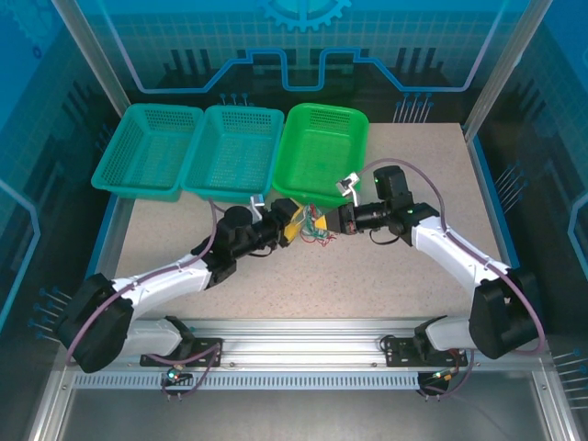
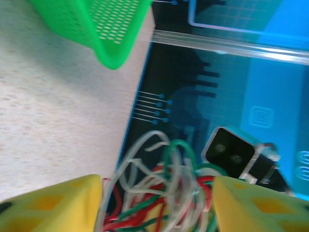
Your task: Untangle the cables
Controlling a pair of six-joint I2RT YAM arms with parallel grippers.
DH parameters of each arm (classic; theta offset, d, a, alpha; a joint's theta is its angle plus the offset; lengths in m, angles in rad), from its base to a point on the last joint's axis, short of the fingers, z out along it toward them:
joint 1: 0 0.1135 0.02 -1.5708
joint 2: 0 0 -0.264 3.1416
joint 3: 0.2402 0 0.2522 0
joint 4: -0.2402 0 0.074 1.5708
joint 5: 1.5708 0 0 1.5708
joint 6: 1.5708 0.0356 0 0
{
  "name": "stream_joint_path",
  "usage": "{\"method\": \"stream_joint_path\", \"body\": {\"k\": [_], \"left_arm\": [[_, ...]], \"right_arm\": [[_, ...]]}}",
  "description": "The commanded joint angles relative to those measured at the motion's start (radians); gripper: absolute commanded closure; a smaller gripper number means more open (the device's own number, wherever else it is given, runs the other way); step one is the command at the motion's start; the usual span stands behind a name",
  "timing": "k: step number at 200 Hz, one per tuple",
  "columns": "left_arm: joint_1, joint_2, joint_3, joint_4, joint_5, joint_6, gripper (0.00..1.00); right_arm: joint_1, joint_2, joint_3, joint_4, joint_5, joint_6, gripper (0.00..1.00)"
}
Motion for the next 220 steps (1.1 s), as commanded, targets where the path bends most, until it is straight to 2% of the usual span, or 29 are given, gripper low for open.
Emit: {"method": "stream_joint_path", "body": {"k": [1, 32, 61, 80, 99, 110, 140, 163, 177, 196, 220], "left_arm": [[-0.002, 0.01, 0.005, 0.133, -0.025, -0.048, 0.52], [-0.002, 0.002, -0.015, 0.198, -0.078, -0.06, 1.0], [0.007, -0.042, -0.013, 0.162, -0.091, 0.001, 1.0], [0.043, -0.109, -0.027, 0.115, -0.12, 0.025, 1.0], [0.095, -0.198, -0.001, -0.025, -0.118, 0.086, 1.0], [0.111, -0.232, 0.034, -0.126, -0.101, 0.138, 1.0], [0.111, -0.217, 0.115, -0.262, -0.001, 0.239, 1.0], [0.073, -0.174, 0.157, -0.304, 0.047, 0.313, 1.0], [0.047, -0.153, 0.176, -0.382, 0.045, 0.367, 1.0], [0.011, -0.13, 0.168, -0.472, 0.02, 0.417, 1.0], [-0.013, -0.13, 0.113, -0.525, -0.029, 0.415, 1.0]], "right_arm": [[-0.009, -0.027, 0.012, 0.04, -0.018, 0.032, 1.0], [-0.009, -0.032, -0.008, -0.034, 0.025, -0.006, 1.0], [-0.027, -0.021, -0.02, -0.179, 0.099, -0.083, 1.0], [-0.098, -0.033, -0.086, -0.221, 0.19, -0.075, 0.97], [-0.19, -0.039, -0.145, -0.251, 0.276, -0.056, 0.92], [-0.207, -0.035, -0.16, -0.277, 0.326, -0.082, 0.9], [-0.17, 0.01, -0.15, -0.344, 0.383, -0.161, 0.9], [-0.157, 0.007, -0.151, -0.351, 0.355, -0.186, 0.69], [-0.144, -0.032, -0.156, -0.341, 0.365, -0.198, 0.6], [-0.114, -0.077, -0.148, -0.334, 0.387, -0.214, 0.54], [-0.031, -0.084, -0.118, -0.301, 0.398, -0.188, 0.52]]}}
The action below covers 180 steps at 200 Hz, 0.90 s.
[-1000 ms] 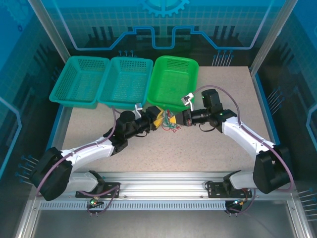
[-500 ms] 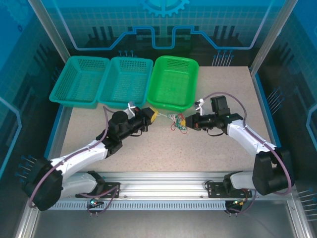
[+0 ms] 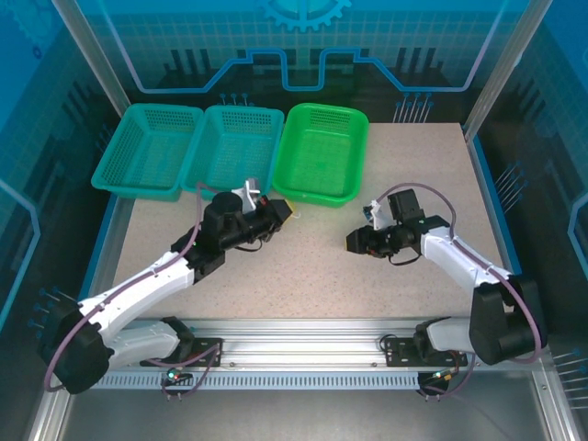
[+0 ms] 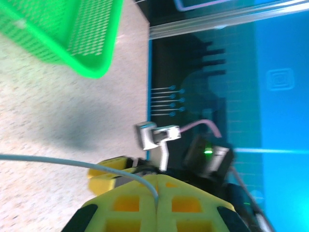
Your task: Untangle the cables
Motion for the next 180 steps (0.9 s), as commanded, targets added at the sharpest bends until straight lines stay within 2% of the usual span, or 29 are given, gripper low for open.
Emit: {"method": "stream_joint_path", "body": {"k": [1, 22, 35, 56, 73, 91, 141, 164, 180], "left_arm": [[-0.023, 0.009, -0.047, -0.114, -0.062, 0.065, 1.0], [-0.025, -0.017, -0.078, -0.11, -0.089, 0.066, 1.0], [-0.024, -0.029, -0.079, -0.117, -0.092, 0.084, 1.0], [-0.026, -0.032, -0.096, -0.162, -0.086, 0.107, 1.0], [-0.032, -0.021, -0.119, -0.265, -0.077, 0.102, 1.0], [-0.064, -0.02, -0.15, -0.353, -0.096, 0.113, 1.0], [-0.089, -0.028, -0.23, -0.299, -0.11, 0.081, 1.0], [-0.091, -0.017, -0.227, -0.31, -0.119, 0.078, 1.0], [-0.091, -0.019, -0.226, -0.317, -0.125, 0.076, 1.0]], "right_arm": [[0.081, -0.027, 0.041, 0.0, 0.031, 0.0, 0.52], [0.169, 0.003, 0.064, 0.089, 0.006, 0.066, 0.51], [0.2, 0.015, 0.051, 0.181, 0.0, 0.114, 0.46], [0.218, 0.036, 0.021, 0.276, 0.071, 0.132, 0.38], [0.219, 0.064, 0.015, 0.253, 0.168, 0.083, 0.37], [0.23, 0.095, 0.012, 0.241, 0.212, 0.021, 0.37], [0.336, 0.23, 0.097, 0.193, 0.154, -0.06, 0.33], [0.413, 0.312, 0.171, 0.145, 0.166, -0.114, 0.32], [0.451, 0.363, 0.205, 0.114, 0.227, -0.123, 0.32]]}}
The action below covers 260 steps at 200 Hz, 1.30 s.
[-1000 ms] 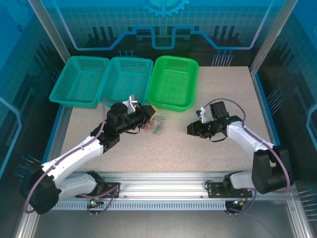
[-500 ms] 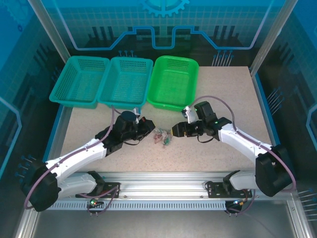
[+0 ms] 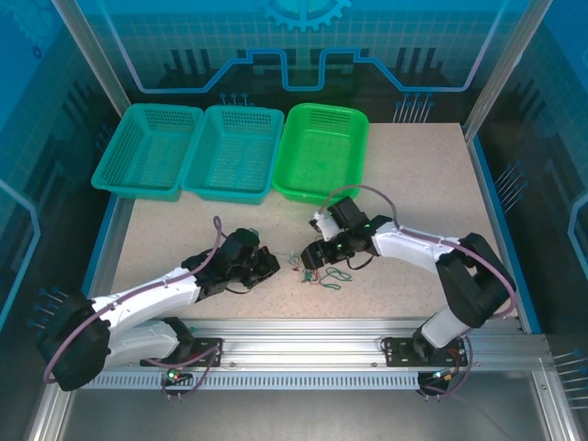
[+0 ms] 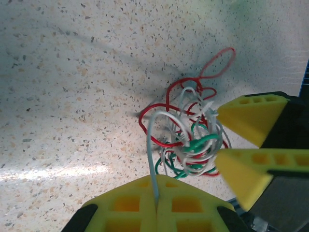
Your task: Untangle the cables
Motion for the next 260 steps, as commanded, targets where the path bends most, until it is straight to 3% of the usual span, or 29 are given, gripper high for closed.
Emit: {"method": "stream_joint_path", "body": {"k": [1, 25, 52, 69, 89, 112, 143, 199, 229, 260], "left_arm": [[-0.005, -0.006, -0.003, -0.022, -0.025, -0.009, 1.0], [-0.005, -0.027, 0.0, -0.055, -0.048, -0.012, 1.0], [-0.003, -0.07, -0.006, -0.095, -0.098, -0.036, 1.0], [0.001, -0.109, -0.013, -0.126, -0.137, -0.051, 1.0], [0.03, -0.172, -0.013, -0.209, -0.183, -0.062, 1.0], [0.107, -0.286, 0.004, -0.38, -0.249, -0.062, 1.0], [0.237, -0.397, 0.007, -0.471, -0.208, -0.006, 1.0], [0.255, -0.337, 0.005, -0.389, -0.147, 0.01, 1.0], [0.263, -0.327, 0.07, -0.465, -0.207, 0.068, 1.0], [0.416, -0.366, 0.191, -0.57, -0.196, 0.17, 1.0]], "right_arm": [[0.057, 0.06, 0.066, -0.066, 0.055, -0.058, 0.32], [0.064, 0.129, 0.096, -0.086, 0.102, -0.029, 0.38], [0.055, 0.18, 0.123, -0.122, 0.13, -0.009, 0.7], [0.033, 0.176, 0.113, -0.13, 0.105, 0.003, 0.86], [-0.004, 0.121, 0.071, -0.148, 0.169, 0.029, 1.0], [-0.115, 0.005, -0.027, -0.142, 0.228, 0.101, 1.0], [-0.329, -0.151, -0.184, -0.109, 0.238, 0.186, 1.0], [-0.468, -0.235, -0.192, -0.142, 0.177, 0.185, 1.0], [-0.515, -0.277, -0.191, -0.177, 0.204, 0.223, 1.0], [-0.71, -0.379, -0.264, -0.188, 0.221, 0.309, 1.0]]}}
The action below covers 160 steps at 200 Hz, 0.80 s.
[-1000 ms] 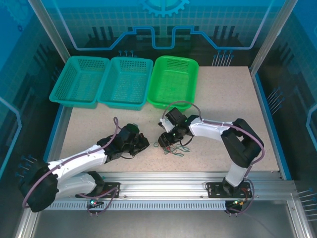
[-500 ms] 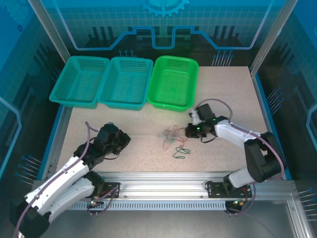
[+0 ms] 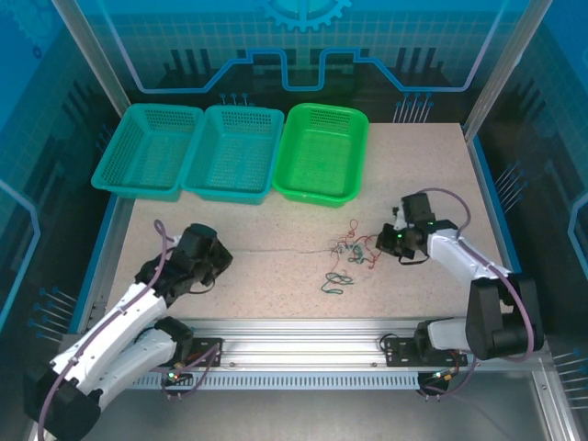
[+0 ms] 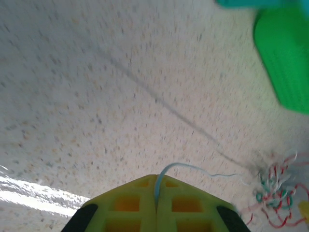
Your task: Untangle the cables
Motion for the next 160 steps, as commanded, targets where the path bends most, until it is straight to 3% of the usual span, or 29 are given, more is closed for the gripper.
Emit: {"method": "stream_joint_path", "body": {"k": [1, 19, 36, 93, 136, 160], "left_arm": [[0.107, -0.038, 0.114, -0.086, -0.01, 0.117, 1.0], [0.171, -0.01, 0.198, -0.065, 0.07, 0.183, 1.0], [0.179, 0.049, 0.322, -0.049, 0.127, 0.237, 1.0], [0.231, 0.282, 0.922, -0.159, 0.06, 0.462, 1.0], [0.375, 0.453, 1.157, -0.076, 0.125, 0.496, 1.0], [0.449, 0.536, 1.263, -0.042, 0.157, 0.486, 1.0]], "right_arm": [[-0.129, -0.083, -0.057, -0.037, 0.029, 0.081, 1.0], [-0.116, -0.085, -0.061, -0.024, 0.017, 0.056, 1.0], [-0.065, -0.048, -0.043, -0.049, -0.019, 0.018, 1.0], [-0.042, -0.106, -0.096, -0.043, -0.034, 0.0, 1.0], [-0.043, -0.1, -0.065, -0.084, -0.044, -0.033, 1.0], [-0.06, -0.103, -0.06, -0.136, 0.048, -0.011, 1.0]]}}
